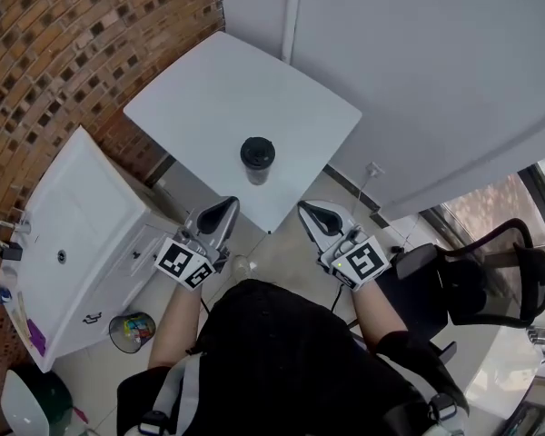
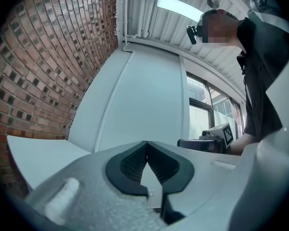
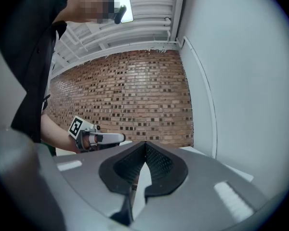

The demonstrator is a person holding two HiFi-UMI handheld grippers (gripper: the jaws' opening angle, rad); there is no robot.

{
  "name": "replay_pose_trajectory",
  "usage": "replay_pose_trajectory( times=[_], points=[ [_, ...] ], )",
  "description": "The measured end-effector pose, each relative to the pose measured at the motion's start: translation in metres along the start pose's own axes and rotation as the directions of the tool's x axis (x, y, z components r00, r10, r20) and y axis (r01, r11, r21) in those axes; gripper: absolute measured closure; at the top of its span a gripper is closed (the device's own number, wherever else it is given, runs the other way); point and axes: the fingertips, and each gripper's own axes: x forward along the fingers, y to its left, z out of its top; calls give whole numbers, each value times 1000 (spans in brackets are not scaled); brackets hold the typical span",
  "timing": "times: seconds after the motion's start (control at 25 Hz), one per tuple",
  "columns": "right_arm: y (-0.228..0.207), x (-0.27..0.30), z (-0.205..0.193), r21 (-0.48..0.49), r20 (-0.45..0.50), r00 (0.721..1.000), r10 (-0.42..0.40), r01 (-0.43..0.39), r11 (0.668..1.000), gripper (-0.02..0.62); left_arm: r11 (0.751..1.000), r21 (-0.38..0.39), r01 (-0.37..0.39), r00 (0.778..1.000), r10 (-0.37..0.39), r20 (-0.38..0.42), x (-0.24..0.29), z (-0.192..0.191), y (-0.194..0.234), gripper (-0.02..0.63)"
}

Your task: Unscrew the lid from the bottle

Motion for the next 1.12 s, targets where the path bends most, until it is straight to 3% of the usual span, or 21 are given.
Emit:
replay_pose_trajectory(
  times=[0.72,1.12],
  points=[
    [-34,79,2,2,-6,996,-90,90,996,592,995,18,94,993,-93,-75,22,1,81,603],
    [-62,97,5,-4,15,997,-70,70,998,592,999,22,37,995,-34,-99,25,-6,99,603]
  ],
)
